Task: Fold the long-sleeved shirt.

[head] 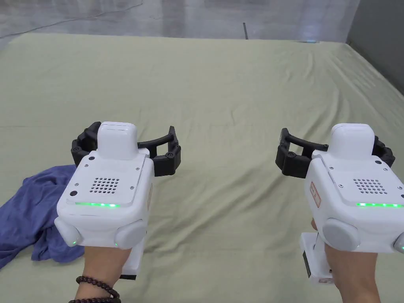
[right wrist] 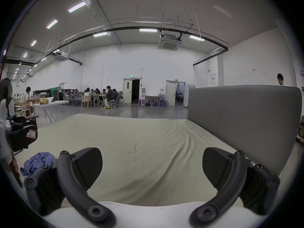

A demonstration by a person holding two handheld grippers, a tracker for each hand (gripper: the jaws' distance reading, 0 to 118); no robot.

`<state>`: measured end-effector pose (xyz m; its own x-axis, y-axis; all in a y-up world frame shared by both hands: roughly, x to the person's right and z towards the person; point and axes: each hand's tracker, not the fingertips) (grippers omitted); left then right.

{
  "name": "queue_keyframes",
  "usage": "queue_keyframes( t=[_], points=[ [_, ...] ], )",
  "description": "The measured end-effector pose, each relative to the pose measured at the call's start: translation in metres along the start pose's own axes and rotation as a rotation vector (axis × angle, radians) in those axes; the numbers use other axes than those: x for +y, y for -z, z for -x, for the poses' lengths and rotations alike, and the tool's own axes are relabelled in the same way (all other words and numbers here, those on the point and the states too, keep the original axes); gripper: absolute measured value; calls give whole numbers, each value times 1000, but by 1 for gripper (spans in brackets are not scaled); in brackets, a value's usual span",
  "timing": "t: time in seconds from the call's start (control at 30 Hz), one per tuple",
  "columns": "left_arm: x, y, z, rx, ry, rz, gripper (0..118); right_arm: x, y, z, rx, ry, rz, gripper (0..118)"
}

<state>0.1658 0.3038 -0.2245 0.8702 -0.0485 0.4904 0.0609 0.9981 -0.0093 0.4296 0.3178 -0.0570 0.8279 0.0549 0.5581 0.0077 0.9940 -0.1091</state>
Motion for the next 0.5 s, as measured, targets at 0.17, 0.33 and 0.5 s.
queue_keyframes(
  t=[0.17,0.33,0.5],
  points=[
    [1,0,1,-1,-1,2,118,0,0,1,-6,3,-8,118],
    [1,1,1,3,-4,2,118,0,-1,1,-1,-2,-13,118],
    [2,0,1,-5,4,-4,118,1,-1,1,-2,0,-18,118]
  ],
)
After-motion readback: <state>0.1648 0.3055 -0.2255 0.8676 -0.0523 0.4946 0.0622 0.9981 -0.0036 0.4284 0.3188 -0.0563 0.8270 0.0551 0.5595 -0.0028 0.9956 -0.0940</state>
